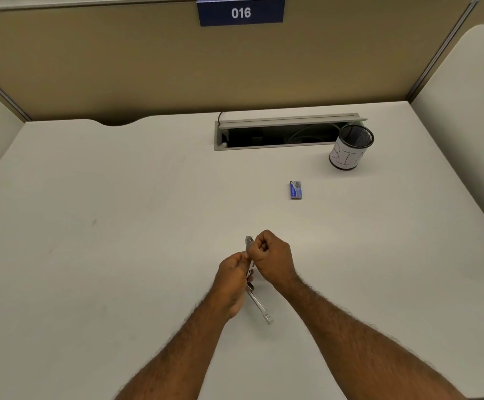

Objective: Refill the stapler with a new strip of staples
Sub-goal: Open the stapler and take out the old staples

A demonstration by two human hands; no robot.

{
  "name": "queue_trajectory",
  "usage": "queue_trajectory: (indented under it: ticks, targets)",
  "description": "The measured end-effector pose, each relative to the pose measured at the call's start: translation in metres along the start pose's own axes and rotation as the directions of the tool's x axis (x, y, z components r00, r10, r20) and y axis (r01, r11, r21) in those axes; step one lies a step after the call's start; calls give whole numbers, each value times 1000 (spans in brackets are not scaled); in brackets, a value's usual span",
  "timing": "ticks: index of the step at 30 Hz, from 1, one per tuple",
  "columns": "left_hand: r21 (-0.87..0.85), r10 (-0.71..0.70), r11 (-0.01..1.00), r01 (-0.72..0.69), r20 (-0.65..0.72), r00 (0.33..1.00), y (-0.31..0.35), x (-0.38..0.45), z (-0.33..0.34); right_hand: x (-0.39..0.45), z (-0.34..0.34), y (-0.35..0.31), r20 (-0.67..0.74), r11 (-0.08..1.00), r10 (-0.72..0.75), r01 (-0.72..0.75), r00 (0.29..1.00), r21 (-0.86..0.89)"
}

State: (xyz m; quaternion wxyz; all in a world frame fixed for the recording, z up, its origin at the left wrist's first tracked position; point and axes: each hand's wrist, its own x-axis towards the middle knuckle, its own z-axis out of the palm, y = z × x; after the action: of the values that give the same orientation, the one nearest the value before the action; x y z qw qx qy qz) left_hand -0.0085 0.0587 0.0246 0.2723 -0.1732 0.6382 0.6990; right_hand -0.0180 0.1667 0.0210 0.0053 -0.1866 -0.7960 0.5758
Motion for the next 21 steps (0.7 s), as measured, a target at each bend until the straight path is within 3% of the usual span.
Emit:
queue_trajectory:
  ticks: [7,10,15,18,21]
  targets:
    - [-124,-108,987,99,-69,992,-6,2,11,-1,0,3,0,999,-12,12,1000,36]
    - [-312,-233,935,169,-178,956,-3,10,4,-11,5,-3,-15,994,-78,79,997,72]
    - [-389,-204,912,127,-162,966,13,23,-18,-27,16,-9,31,988,-127,124,991,92]
    - [-575,-226,813,94,-163,961,22,26,-19,-31,13,-9,12,991,-86,84,996,103]
    - [-757,-230,651,53,-130,964,27,34,-23,-30,9,-8,7,960,106,-104,994,260]
